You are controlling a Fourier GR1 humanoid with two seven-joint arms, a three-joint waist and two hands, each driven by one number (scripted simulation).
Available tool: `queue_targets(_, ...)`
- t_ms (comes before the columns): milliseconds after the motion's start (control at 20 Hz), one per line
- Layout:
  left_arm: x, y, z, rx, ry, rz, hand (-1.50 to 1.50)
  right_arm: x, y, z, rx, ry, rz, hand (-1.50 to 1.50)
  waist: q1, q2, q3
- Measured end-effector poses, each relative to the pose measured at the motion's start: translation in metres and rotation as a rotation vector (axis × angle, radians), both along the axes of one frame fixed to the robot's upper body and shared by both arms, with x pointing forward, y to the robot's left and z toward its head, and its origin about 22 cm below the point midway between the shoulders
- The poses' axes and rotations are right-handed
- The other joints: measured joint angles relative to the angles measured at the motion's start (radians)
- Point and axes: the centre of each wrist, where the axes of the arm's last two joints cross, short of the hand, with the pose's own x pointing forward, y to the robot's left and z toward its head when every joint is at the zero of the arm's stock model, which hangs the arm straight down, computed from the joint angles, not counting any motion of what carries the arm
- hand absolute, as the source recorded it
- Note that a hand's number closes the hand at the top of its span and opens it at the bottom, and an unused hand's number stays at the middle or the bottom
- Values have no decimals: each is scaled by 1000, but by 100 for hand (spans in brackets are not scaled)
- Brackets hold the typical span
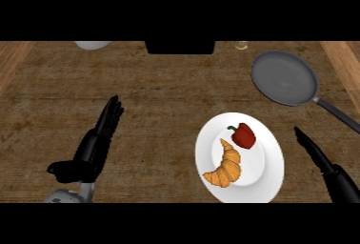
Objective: Pick the croissant from the plate and place it in the pan
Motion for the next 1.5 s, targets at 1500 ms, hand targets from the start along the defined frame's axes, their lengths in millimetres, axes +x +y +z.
queue_targets(1500, -3, 1, 2, -8, -1, 7, 0, 56, 107, -46, -375, 334, 149, -150, -11, -6, -1)
